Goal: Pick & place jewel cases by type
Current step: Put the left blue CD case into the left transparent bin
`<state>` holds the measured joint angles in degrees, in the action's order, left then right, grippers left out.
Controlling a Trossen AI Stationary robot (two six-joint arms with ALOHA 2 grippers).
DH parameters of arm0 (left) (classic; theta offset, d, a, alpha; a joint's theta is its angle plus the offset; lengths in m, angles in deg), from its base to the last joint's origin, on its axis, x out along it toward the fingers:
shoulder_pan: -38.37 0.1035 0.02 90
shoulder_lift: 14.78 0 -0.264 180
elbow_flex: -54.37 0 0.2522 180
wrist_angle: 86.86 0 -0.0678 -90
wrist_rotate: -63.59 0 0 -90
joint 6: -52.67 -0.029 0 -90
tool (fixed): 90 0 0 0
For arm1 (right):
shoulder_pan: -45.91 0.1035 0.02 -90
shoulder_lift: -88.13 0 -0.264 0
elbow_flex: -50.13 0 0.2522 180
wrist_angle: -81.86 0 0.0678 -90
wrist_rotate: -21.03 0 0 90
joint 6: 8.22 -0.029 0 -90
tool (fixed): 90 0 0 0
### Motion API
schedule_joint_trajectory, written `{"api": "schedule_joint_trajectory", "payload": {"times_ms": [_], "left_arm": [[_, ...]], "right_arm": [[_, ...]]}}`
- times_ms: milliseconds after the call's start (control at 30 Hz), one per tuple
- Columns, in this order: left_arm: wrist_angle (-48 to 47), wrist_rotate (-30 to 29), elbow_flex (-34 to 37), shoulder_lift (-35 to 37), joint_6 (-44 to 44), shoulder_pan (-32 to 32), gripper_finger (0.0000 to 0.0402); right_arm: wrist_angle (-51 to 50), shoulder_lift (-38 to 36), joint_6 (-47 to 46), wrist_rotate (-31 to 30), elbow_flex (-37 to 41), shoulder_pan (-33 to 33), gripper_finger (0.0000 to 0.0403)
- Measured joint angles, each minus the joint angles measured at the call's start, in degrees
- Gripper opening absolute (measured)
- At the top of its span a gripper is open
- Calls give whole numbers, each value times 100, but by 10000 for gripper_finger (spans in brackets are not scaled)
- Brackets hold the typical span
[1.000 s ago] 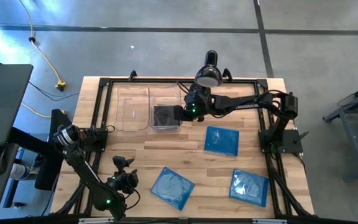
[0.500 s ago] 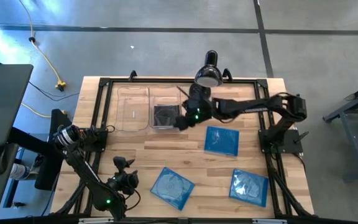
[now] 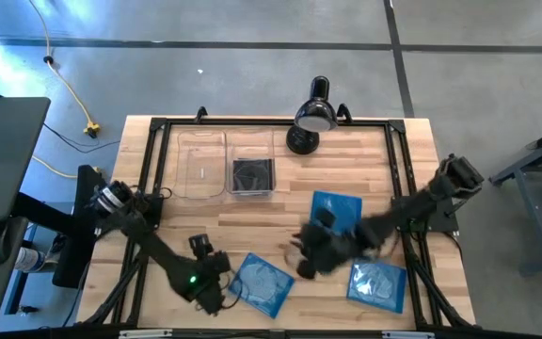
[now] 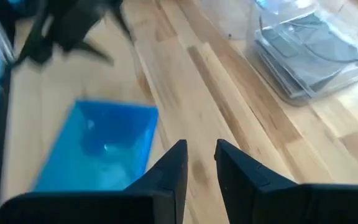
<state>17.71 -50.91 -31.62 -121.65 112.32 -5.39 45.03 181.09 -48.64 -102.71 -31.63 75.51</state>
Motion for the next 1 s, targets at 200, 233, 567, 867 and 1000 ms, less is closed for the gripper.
{"api": "schedule_joint_trajectory", "payload": {"times_ms": [200,233,567,867,1000], "left_arm": [[77,603,-2,292,-121,516,197],[72,676,0,321,-115,561,196],[1040,1471,201,375,129,637,195],[2773,1698,1321,717,643,637,195],[3454,1636,1772,902,817,637,195]], "right_arm": [[-151,641,-91,-514,-2,1008,52],[-137,826,-188,-557,-2,1127,48],[602,2176,-440,-807,-84,1866,4],[1485,2542,-22,-279,-99,1675,1],[1649,2719,-101,34,-76,1544,1]]}}
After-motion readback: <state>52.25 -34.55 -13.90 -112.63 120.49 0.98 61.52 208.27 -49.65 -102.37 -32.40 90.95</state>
